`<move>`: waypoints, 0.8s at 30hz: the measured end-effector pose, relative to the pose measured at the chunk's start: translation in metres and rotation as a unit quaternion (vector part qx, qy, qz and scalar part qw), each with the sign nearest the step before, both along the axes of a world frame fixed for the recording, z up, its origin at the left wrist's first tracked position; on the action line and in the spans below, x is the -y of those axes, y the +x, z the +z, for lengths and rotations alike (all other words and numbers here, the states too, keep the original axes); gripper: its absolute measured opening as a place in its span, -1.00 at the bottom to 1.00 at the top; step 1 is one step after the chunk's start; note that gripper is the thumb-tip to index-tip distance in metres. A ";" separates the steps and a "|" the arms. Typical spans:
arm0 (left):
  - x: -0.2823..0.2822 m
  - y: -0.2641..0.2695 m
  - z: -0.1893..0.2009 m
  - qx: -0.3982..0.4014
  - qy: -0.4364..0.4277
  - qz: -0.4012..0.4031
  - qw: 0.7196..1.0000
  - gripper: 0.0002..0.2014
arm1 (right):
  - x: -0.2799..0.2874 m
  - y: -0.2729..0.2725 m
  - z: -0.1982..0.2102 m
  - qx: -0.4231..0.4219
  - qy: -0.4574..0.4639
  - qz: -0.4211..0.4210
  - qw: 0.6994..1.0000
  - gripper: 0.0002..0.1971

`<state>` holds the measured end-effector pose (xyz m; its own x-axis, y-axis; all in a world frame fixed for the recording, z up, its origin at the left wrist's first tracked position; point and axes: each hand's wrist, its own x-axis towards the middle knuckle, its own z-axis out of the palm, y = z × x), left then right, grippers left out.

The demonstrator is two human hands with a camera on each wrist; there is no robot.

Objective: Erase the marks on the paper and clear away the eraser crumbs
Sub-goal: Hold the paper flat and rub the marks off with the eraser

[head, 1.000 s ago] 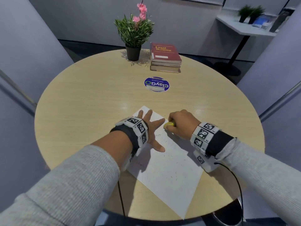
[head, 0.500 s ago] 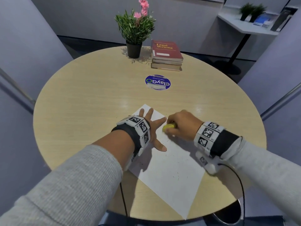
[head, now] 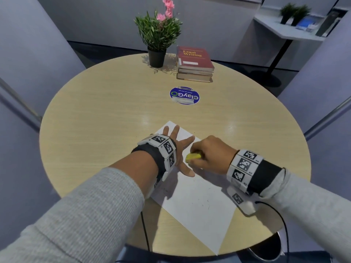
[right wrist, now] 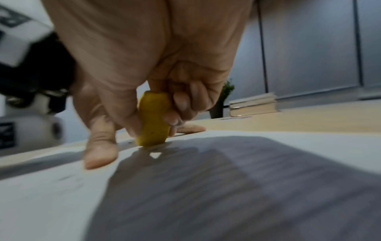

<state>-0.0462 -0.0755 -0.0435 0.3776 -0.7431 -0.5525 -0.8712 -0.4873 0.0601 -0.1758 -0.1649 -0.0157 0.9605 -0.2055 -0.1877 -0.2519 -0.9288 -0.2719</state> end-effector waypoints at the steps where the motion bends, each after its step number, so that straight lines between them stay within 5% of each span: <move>1: 0.000 0.000 0.000 0.001 0.002 0.000 1.000 0.28 | 0.006 0.001 0.002 -0.002 -0.004 -0.014 1.000 -0.74; 4: -0.001 -0.001 0.003 -0.004 0.006 0.004 1.000 0.28 | 0.032 0.005 0.008 0.021 -0.022 -0.071 0.997 -0.70; 9: 0.000 0.000 0.001 0.007 0.005 -0.001 1.000 0.30 | -0.004 -0.007 0.000 -0.014 0.012 0.021 1.000 -0.72; 13: -0.001 -0.003 0.005 -0.002 0.009 0.004 1.000 0.28 | 0.030 0.004 0.007 0.024 -0.018 -0.069 0.997 -0.70; 17: 0.000 -0.001 0.002 0.002 0.007 0.003 1.000 0.30 | -0.002 -0.006 -0.003 -0.004 0.006 0.013 1.000 -0.67; 21: -0.002 -0.002 0.004 -0.002 0.007 0.004 1.000 0.28 | 0.031 0.000 0.008 0.021 -0.017 -0.067 0.997 -0.67; 24: -0.001 -0.002 0.002 0.006 0.005 0.002 1.000 0.29 | 0.015 -0.005 0.000 0.010 -0.020 -0.030 0.999 -0.70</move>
<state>-0.0482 -0.0741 -0.0413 0.3868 -0.7364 -0.5551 -0.8702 -0.4907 0.0448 -0.1806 -0.1794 -0.0153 0.9493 -0.2704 -0.1601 -0.3032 -0.9219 -0.2410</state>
